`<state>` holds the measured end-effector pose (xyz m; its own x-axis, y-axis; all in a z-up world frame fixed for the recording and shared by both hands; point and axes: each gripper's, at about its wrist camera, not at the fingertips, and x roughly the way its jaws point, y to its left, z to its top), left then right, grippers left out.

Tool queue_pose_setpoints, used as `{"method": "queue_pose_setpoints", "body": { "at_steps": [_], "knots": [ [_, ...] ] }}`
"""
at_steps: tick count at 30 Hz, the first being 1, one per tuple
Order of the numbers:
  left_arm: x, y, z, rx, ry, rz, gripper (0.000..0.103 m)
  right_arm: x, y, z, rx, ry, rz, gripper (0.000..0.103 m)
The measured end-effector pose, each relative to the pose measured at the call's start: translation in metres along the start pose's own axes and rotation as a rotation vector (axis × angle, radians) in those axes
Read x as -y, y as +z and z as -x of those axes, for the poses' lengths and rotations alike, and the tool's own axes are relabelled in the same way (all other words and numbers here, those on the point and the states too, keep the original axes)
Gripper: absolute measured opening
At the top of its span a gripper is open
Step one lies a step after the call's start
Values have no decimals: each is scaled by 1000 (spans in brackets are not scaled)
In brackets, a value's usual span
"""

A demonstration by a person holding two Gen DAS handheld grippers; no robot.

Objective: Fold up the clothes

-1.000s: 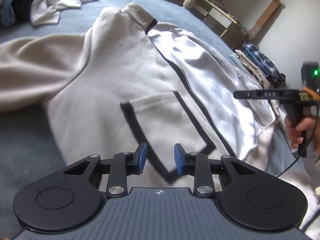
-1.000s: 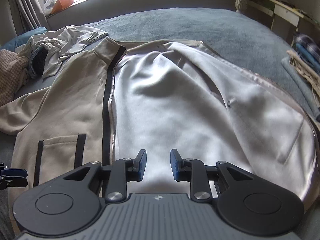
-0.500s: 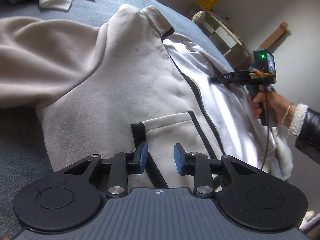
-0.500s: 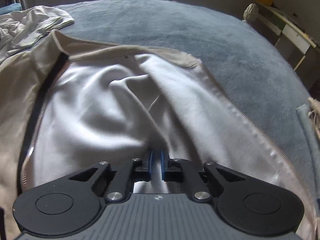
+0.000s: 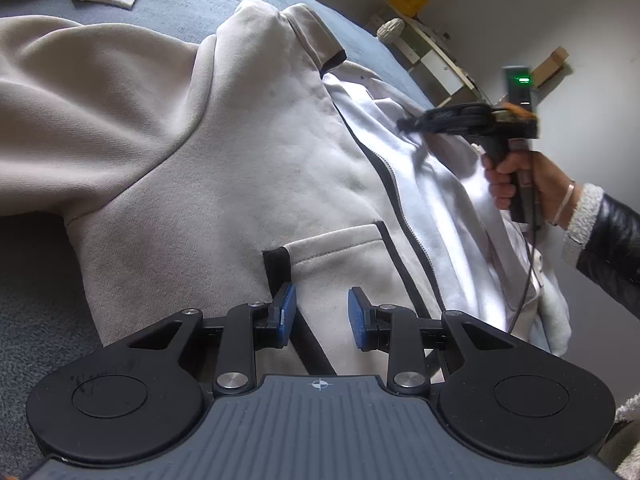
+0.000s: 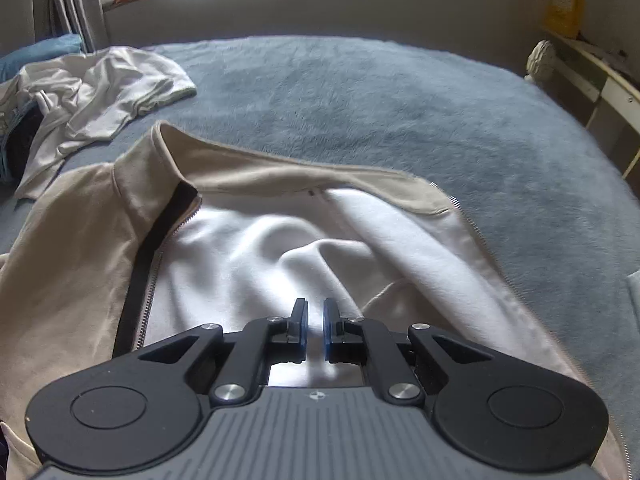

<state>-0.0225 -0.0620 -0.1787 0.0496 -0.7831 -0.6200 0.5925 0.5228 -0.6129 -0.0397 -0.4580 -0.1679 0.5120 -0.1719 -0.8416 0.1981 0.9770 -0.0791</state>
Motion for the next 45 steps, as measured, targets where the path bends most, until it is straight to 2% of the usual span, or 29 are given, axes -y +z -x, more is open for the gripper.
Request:
{"method": "queue_pose_setpoints", "body": {
  "at_steps": [2,4,9,11,14,15,16,18,19,21,23,26,28,30,31,32,33,37,40,42,43,45],
  "knots": [
    [1,-1,1,5,5,0,29,2,3,-26,-58,-115,71,3],
    [2,-2,1,7,10,-1,29,12,14,-33,-51,-201,73,4],
    [0,-2,1,7,5,-1,29,21,26,-20,-38,-177,-14,6],
    [-1,-1,1,5,2,-5,29,23,18,8,-4,-99,-53,7],
    [-1,-1,1,8,0,-6,29,25,-5,34,-93,56,-86,9],
    [-1,-2,1,11,0,-5,29,24,-15,37,-141,70,-74,10],
    [-1,-2,1,14,0,-3,29,25,-29,35,-192,31,-37,10],
    [0,-3,1,19,3,2,29,42,-57,28,-229,-54,-7,7],
    [0,-2,1,20,5,2,29,56,-65,28,-222,-69,-58,0],
    [1,-3,1,22,9,1,29,79,-68,38,-186,-53,-194,0],
    [2,-3,1,26,12,0,29,81,-67,56,-140,-57,-241,0],
    [3,-5,2,33,17,1,29,60,-72,80,-142,26,-151,2],
    [3,-5,2,36,20,0,29,43,-85,87,-207,72,-59,3],
    [4,-5,2,36,21,-6,29,33,-108,80,-307,-1,59,3],
    [4,-5,2,36,21,-9,29,33,-122,73,-351,-78,121,2],
    [4,-5,2,36,22,-12,29,38,-138,65,-382,-203,191,2],
    [4,-5,2,34,23,-16,29,46,-146,63,-388,-273,204,1],
    [6,-4,2,28,29,-27,29,73,-149,85,-324,-258,32,0],
    [7,-4,2,27,33,-30,29,49,-148,116,-266,-143,86,1],
    [7,-4,2,29,34,-30,29,34,-159,123,-310,-75,153,2],
    [7,-5,2,30,34,-31,29,29,-172,119,-358,-85,196,2],
    [7,-6,2,33,31,-32,29,36,-207,99,-478,-228,281,1]
  ]
}}
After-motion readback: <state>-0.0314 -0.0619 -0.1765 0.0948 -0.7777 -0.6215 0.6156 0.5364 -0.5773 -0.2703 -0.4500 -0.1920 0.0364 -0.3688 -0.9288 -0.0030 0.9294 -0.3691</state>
